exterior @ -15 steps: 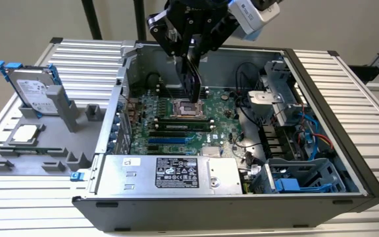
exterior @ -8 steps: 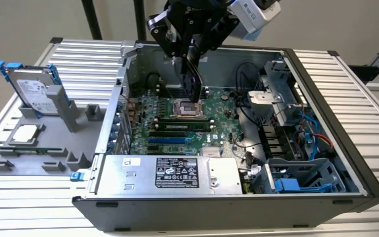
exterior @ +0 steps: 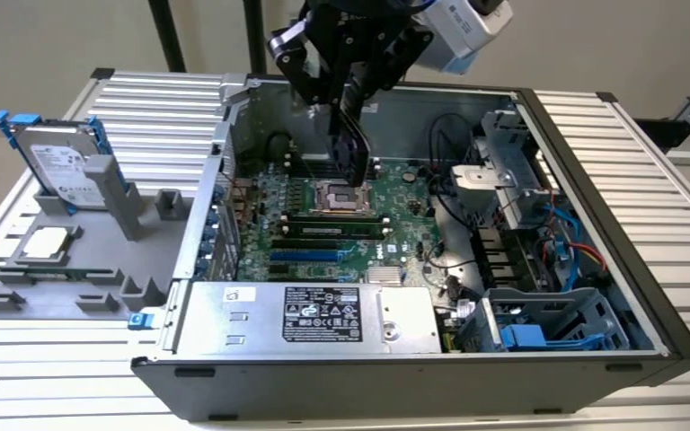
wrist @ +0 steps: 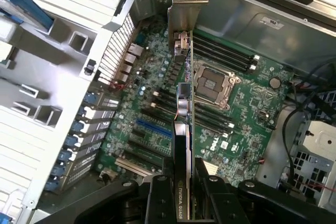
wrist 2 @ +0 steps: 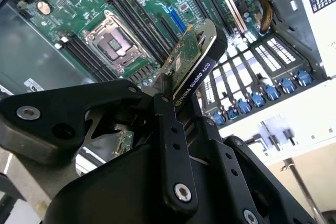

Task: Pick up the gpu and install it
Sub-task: 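Insert the gpu into the slot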

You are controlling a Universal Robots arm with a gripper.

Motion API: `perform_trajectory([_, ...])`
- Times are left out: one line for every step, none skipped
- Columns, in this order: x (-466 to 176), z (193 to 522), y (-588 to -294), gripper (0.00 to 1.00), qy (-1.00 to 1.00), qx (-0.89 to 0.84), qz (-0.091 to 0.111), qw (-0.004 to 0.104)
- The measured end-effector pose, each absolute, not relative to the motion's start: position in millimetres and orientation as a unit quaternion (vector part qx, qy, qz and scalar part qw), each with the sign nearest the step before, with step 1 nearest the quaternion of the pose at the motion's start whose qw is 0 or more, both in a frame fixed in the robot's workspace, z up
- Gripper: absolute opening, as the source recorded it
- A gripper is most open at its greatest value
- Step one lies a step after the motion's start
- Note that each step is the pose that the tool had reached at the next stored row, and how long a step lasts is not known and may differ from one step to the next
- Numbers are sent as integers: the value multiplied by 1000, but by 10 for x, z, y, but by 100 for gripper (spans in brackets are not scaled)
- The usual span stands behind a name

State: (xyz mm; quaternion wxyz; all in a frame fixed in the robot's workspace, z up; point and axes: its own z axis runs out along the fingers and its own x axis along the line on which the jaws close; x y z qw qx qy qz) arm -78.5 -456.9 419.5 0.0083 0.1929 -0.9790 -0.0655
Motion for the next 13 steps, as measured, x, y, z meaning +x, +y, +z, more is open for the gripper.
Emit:
perform_trajectory([-785, 4195, -4569, 0, -978, 197, -65, 9])
perform_trajectory([-785, 4195, -4569, 0, -977, 200, -65, 9])
perform_trajectory([-785, 4195, -4569, 0, -977, 204, -65, 9])
perform_trajectory([-785, 4195, -4569, 0, -976, 207, -65, 9])
perform_trajectory([-785, 4195, -4569, 0, -975, 211, -65, 9])
perform_trajectory([-785, 4195, -4569, 0, -975, 214, -65, 10])
perform_trajectory([-785, 4195, -4569, 0, -974, 218, -65, 10])
perform_trajectory([-785, 4195, -4569, 0, -973, 221, -65, 10])
perform_trajectory([-785, 4195, -4569, 0, -972, 225, -65, 10])
perform_trajectory([-785, 4195, -4569, 0, -971, 228, -65, 11])
perform_trajectory([-785, 4195, -4569, 0, -971, 232, -65, 11])
perform_trajectory([-785, 4195, -4569, 0, -970, 235, -65, 11])
perform_trajectory([-785, 4195, -4569, 0, -969, 239, -65, 11])
